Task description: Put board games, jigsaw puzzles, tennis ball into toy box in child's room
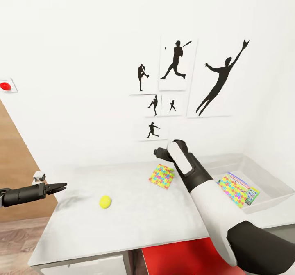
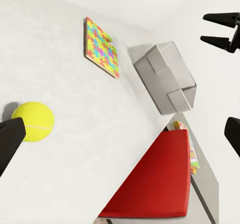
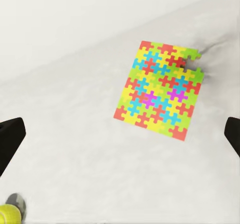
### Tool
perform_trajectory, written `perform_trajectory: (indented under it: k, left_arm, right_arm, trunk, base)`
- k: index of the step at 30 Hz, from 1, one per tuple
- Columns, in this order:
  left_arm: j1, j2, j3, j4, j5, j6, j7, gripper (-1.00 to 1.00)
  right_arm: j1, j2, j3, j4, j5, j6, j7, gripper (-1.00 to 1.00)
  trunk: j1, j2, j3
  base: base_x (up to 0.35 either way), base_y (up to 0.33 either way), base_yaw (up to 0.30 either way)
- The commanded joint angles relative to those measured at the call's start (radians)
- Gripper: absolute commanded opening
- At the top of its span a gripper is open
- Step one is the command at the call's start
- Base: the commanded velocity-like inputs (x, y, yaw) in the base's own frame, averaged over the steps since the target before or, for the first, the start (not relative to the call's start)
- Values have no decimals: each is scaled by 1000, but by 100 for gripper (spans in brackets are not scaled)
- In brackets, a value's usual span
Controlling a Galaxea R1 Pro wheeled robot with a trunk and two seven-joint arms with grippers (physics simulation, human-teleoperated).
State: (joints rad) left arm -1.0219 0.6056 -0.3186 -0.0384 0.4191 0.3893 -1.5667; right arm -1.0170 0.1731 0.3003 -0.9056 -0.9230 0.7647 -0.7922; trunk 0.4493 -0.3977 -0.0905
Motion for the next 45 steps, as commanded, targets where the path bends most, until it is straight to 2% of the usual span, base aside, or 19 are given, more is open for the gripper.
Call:
perform_trajectory:
  k: [1, 11, 19, 29, 41, 45]
  left_arm:
    - [-1, 0, -9, 0, 6, 10, -4, 100]
    - [-1, 1, -10, 0, 6, 10, -4, 100]
    - [-1, 0, -11, 0, 5, 10, -4, 100]
    - [-1, -1, -12, 0, 5, 10, -4, 100]
    - [-1, -3, -8, 0, 8, 8, 113, 100]
    - [-1, -3, -7, -1, 9, 8, 125, 100]
  right_arm:
    - [-1, 1, 2, -7, -10, 4, -16, 100]
    - [-2, 1, -1, -42, -11, 12, -71, 100]
    - [-2, -2, 0, -39, -10, 11, -59, 100]
    - [-2, -11, -1, -36, -10, 8, -56, 100]
    - [-2, -14, 0, -33, -10, 4, -55, 100]
    - [-3, -14, 1, -30, -10, 4, -55, 100]
  trunk:
    - [1, -2, -2]
    - [1, -2, -2]
    - [1, -2, -5]
    - [1, -2, -19]
    - [1, -2, -39]
    - [1, -2, -45]
  base:
    - [0, 0, 0]
    - [0, 0, 0]
    - [0, 0, 0]
    - [0, 0, 0]
    - [0, 0, 0]
    - [0, 0, 0]
